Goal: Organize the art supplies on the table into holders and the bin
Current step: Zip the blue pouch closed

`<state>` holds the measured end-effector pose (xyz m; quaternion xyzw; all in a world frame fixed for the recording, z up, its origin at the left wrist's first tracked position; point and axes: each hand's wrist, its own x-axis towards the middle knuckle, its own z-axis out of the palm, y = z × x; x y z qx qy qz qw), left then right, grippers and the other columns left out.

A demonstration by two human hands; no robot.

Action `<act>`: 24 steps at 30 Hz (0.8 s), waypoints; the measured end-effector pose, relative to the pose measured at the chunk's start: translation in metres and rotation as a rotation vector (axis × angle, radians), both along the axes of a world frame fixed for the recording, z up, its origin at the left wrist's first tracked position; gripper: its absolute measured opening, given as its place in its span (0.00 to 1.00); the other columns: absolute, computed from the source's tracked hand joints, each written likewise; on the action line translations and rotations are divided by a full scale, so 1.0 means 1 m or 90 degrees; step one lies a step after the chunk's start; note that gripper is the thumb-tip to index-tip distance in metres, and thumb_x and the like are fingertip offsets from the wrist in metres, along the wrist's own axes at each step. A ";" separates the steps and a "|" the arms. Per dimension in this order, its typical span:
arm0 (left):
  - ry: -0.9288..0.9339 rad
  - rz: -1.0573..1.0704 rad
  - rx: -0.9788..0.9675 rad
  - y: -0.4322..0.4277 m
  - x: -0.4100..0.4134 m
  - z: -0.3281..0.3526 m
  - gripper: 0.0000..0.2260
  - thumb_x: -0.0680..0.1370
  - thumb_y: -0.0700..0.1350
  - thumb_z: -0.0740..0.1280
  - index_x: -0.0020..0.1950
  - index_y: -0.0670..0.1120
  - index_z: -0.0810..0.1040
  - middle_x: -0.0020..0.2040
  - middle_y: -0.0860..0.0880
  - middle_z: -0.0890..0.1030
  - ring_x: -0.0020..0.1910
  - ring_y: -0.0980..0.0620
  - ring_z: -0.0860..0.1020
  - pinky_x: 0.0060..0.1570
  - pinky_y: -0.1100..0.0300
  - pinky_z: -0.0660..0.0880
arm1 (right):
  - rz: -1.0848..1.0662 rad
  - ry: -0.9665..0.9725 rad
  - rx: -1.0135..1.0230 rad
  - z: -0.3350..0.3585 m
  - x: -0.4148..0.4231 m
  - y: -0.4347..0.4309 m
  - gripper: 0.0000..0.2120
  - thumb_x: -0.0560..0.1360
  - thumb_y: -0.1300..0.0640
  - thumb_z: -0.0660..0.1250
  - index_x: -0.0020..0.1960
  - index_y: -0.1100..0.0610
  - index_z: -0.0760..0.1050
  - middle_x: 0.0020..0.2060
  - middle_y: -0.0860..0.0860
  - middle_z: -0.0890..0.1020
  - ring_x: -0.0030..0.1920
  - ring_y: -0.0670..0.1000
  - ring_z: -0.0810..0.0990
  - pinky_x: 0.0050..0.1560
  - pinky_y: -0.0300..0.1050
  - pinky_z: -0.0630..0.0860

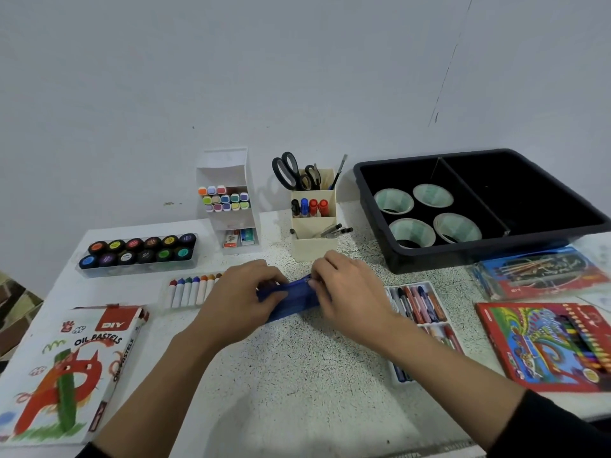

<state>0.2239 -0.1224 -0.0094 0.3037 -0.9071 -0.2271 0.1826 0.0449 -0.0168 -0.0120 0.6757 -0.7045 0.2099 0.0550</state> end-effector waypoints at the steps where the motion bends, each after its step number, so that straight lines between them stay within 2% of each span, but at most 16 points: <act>1: -0.002 -0.001 -0.002 0.000 -0.001 0.002 0.06 0.76 0.45 0.72 0.50 0.55 0.82 0.43 0.58 0.79 0.43 0.59 0.76 0.43 0.61 0.74 | -0.015 -0.012 0.004 0.002 -0.006 0.001 0.04 0.79 0.55 0.64 0.49 0.54 0.76 0.44 0.48 0.78 0.36 0.50 0.73 0.40 0.45 0.69; 3: 0.007 0.001 0.000 0.000 -0.002 0.003 0.06 0.76 0.44 0.72 0.48 0.55 0.81 0.42 0.59 0.78 0.42 0.59 0.75 0.42 0.65 0.71 | -0.056 -0.020 -0.002 0.006 -0.021 0.003 0.03 0.79 0.55 0.66 0.47 0.54 0.77 0.43 0.48 0.79 0.35 0.51 0.75 0.38 0.44 0.70; 5: 0.019 0.010 0.011 0.000 -0.003 0.004 0.06 0.76 0.43 0.72 0.47 0.55 0.80 0.42 0.60 0.78 0.42 0.60 0.76 0.42 0.66 0.70 | -0.101 -0.016 -0.015 0.010 -0.038 0.002 0.03 0.78 0.56 0.68 0.46 0.55 0.79 0.42 0.49 0.80 0.36 0.53 0.78 0.36 0.48 0.76; 10: 0.012 0.007 0.017 -0.001 -0.012 0.003 0.10 0.77 0.42 0.71 0.45 0.57 0.75 0.43 0.58 0.77 0.43 0.58 0.76 0.43 0.60 0.75 | -0.137 0.002 0.011 0.013 -0.064 -0.007 0.06 0.79 0.55 0.67 0.47 0.57 0.79 0.43 0.52 0.79 0.41 0.57 0.79 0.39 0.53 0.77; 15: 0.040 -0.003 0.025 0.004 -0.021 0.007 0.09 0.79 0.41 0.68 0.44 0.54 0.73 0.43 0.56 0.76 0.43 0.58 0.74 0.41 0.62 0.70 | -0.155 -0.013 -0.026 0.025 -0.086 -0.017 0.06 0.79 0.54 0.68 0.46 0.56 0.80 0.42 0.51 0.80 0.42 0.56 0.78 0.36 0.49 0.74; 20: 0.055 0.014 0.073 0.016 -0.045 0.008 0.05 0.83 0.43 0.62 0.48 0.51 0.70 0.45 0.55 0.79 0.42 0.58 0.76 0.36 0.67 0.69 | -0.142 -0.103 -0.079 0.027 -0.097 -0.021 0.02 0.76 0.60 0.69 0.45 0.57 0.79 0.39 0.49 0.79 0.40 0.52 0.77 0.40 0.54 0.78; 22: 0.061 0.043 0.079 0.021 -0.056 0.003 0.05 0.83 0.43 0.61 0.50 0.52 0.69 0.46 0.53 0.80 0.42 0.57 0.78 0.36 0.61 0.75 | -0.112 -0.128 -0.093 0.025 -0.103 -0.015 0.02 0.76 0.62 0.69 0.47 0.56 0.80 0.40 0.48 0.79 0.41 0.51 0.78 0.43 0.54 0.78; 24: 0.073 0.084 0.100 0.027 -0.067 -0.003 0.06 0.84 0.43 0.60 0.49 0.52 0.68 0.44 0.52 0.81 0.40 0.55 0.79 0.35 0.56 0.76 | -0.101 -0.144 -0.112 0.024 -0.110 -0.003 0.03 0.76 0.59 0.70 0.49 0.54 0.80 0.42 0.46 0.79 0.41 0.48 0.78 0.44 0.49 0.78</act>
